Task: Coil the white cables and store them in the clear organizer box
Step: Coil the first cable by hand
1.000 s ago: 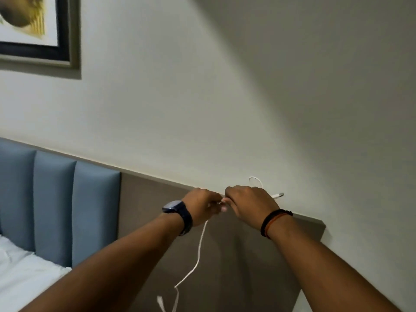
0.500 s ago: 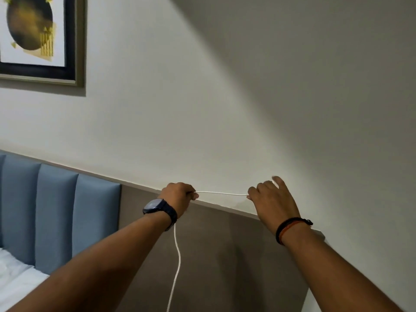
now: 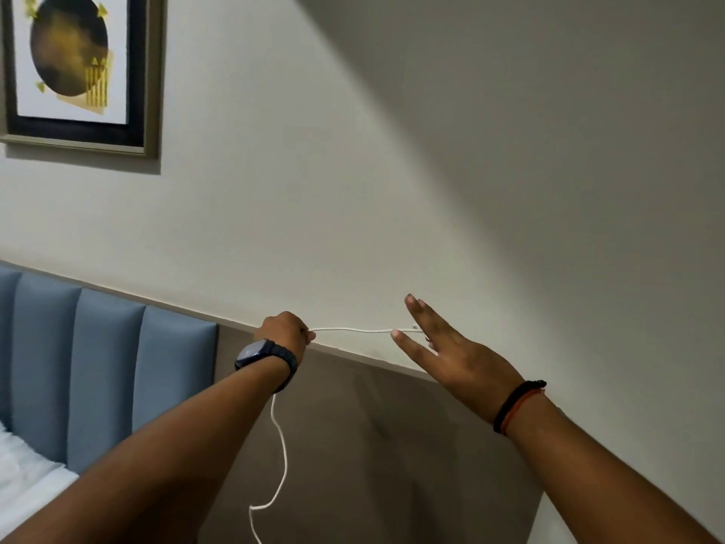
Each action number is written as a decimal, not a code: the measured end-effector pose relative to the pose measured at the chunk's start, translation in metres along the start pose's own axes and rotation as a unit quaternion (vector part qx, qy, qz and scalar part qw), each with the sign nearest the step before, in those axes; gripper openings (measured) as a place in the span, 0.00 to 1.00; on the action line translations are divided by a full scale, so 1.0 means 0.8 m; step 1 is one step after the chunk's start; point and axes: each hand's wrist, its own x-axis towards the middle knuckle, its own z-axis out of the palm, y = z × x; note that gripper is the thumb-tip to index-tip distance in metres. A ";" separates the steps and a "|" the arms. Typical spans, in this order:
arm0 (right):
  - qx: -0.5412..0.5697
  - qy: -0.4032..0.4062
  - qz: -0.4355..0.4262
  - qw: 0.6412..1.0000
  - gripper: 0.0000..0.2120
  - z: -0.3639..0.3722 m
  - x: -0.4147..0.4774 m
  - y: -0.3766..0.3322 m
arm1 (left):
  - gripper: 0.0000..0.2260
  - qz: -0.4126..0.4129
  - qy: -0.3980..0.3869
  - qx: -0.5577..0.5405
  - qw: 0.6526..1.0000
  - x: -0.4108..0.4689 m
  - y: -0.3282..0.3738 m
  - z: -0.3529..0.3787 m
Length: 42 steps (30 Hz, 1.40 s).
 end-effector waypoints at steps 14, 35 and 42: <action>0.259 0.053 0.298 0.917 0.26 -0.021 0.022 -0.012 | 0.24 0.124 -0.217 -0.189 0.950 -0.072 0.045 0.018; 0.700 -0.162 0.337 0.608 0.26 -0.070 0.010 -0.011 | 0.22 0.068 -0.123 -0.400 0.906 -0.087 0.108 0.022; 0.913 0.143 0.138 0.356 0.11 -0.123 0.066 -0.061 | 0.20 0.063 -0.150 -0.454 0.876 -0.104 0.123 0.045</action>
